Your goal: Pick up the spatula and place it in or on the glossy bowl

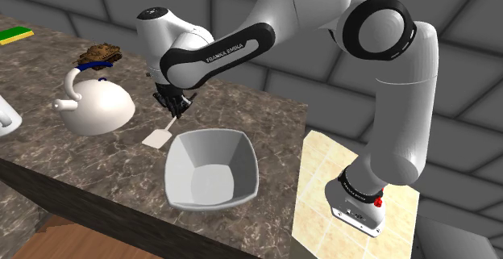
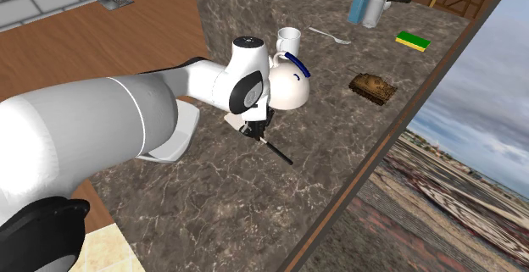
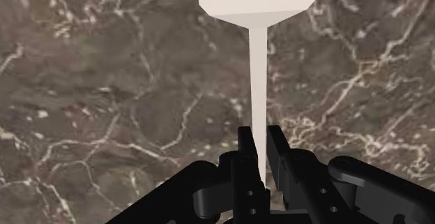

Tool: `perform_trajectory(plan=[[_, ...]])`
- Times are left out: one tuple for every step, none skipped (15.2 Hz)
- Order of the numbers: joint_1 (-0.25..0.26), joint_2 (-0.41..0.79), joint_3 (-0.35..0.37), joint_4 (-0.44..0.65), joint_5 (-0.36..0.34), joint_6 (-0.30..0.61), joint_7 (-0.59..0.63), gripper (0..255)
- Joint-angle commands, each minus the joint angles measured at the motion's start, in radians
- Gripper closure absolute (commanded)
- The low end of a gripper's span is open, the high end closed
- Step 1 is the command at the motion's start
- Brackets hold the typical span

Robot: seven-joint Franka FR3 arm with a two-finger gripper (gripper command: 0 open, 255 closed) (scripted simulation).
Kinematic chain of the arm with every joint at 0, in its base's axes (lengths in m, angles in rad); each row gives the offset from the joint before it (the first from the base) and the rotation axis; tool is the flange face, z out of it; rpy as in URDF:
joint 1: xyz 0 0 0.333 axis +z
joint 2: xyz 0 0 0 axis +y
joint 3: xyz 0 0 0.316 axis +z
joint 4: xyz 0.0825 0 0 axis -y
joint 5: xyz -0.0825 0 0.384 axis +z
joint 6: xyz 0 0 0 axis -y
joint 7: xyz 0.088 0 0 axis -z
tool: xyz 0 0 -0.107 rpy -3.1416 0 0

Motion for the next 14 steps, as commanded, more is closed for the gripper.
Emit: perform_trajectory(plan=[[0.000, 0.000, 0.000, 0.000, 0.000, 0.000, 0.000, 255], [0.000, 0.000, 0.000, 0.000, 0.000, 0.000, 0.000, 255], [0.000, 0.000, 0.000, 0.000, 0.000, 0.000, 0.000, 255], [-0.001, -0.006, 0.002, 0.005, 0.004, -0.010, -0.003, 255], [-0.002, -0.012, 0.005, 0.010, 0.008, -0.020, -0.006, 255], [-0.003, -0.017, 0.007, 0.015, 0.012, -0.030, -0.009, 255], [-0.004, -0.023, 0.009, 0.021, 0.015, -0.041, -0.012, 255], [-0.005, -0.028, 0.011, 0.027, 0.019, -0.051, -0.014, 255], [-0.006, -0.033, 0.013, 0.033, 0.023, -0.062, -0.017, 255], [-0.006, -0.038, 0.015, 0.039, 0.026, -0.073, -0.020, 255], [-0.007, -0.043, 0.016, 0.046, 0.030, -0.083, -0.023, 255], [-0.007, -0.048, 0.018, 0.053, 0.033, -0.094, -0.025, 255], [-0.008, -0.052, 0.020, 0.060, 0.036, -0.105, -0.028, 255], [-0.008, -0.057, 0.021, 0.068, 0.039, -0.116, -0.030, 255]])
